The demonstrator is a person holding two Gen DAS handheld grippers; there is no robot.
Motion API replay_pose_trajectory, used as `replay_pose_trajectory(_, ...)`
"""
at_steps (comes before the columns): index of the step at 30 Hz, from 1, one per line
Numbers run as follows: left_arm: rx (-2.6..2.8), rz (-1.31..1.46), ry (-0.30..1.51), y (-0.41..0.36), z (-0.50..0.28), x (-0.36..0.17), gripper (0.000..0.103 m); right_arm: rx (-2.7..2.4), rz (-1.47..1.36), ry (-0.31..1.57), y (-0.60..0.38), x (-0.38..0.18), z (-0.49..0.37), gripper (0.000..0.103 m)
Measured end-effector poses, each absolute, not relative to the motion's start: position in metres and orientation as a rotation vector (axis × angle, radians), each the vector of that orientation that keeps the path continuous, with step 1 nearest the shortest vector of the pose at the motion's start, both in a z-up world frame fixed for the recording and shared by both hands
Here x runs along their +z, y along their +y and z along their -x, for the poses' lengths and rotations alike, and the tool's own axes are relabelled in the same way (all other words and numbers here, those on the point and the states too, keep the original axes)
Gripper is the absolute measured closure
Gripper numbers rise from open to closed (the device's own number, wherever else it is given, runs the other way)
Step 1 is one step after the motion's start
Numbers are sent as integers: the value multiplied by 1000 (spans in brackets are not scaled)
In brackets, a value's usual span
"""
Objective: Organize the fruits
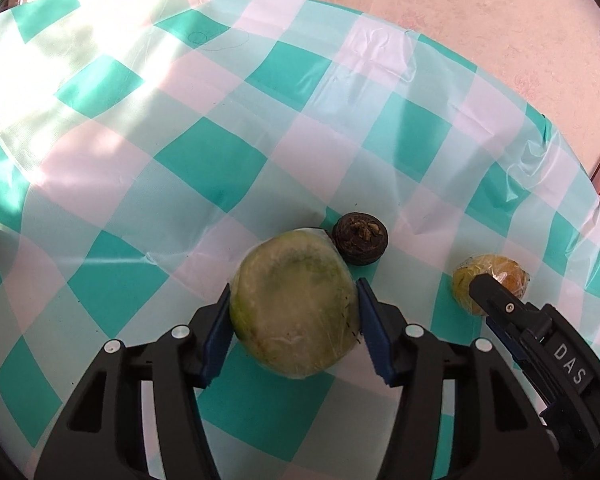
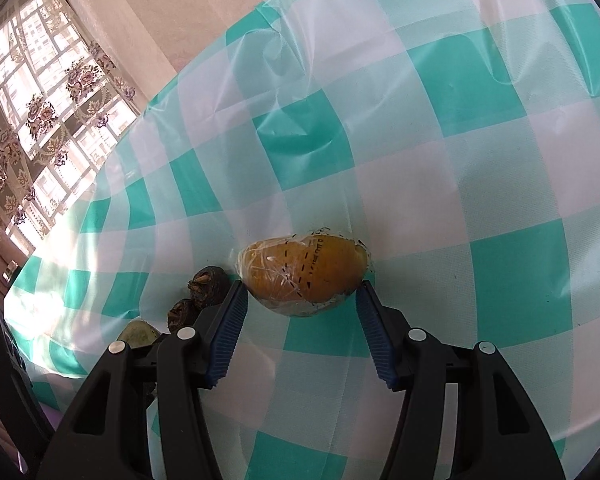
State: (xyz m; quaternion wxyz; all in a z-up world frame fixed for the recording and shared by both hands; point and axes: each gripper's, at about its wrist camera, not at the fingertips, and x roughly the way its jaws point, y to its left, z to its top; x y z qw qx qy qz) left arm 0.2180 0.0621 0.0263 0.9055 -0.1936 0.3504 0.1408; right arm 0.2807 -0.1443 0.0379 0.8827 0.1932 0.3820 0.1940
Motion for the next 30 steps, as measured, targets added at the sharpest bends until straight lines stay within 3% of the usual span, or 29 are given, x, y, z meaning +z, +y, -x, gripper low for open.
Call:
replay_pose_trajectory(13, 275, 486, 707, 68, -192, 25, 46, 332, -430, 763, -157, 38, -260, 52)
replay_pose_trajectory(15, 270, 496, 698, 64, -183, 25, 46, 333, -437, 756, -160, 38, -251, 56)
replay_pose_trajectory(17, 262, 492, 688, 60, -174, 28, 46, 340, -445, 748, -163, 38, -241, 76)
replay_pose_trajectory(21, 243, 473, 686, 53, -153, 27, 46, 332, -438, 750, -166, 39, -224, 76)
replay_pose_trajectory(24, 237, 484, 691, 51, -139, 26, 46, 341, -423, 753, -166, 39, -215, 63)
replay_pose_trajectory(26, 231, 497, 700, 53, -132, 24, 46, 343, -420, 742, -167, 41, -211, 24)
replay_pose_trajectory(27, 231, 503, 707, 54, -130, 22, 45, 341, -412, 735, -167, 42, -211, 19)
replay_pose_trajectory(30, 208, 514, 699, 56, -123, 23, 45, 329, -384, 783, -163, 38, -218, 18)
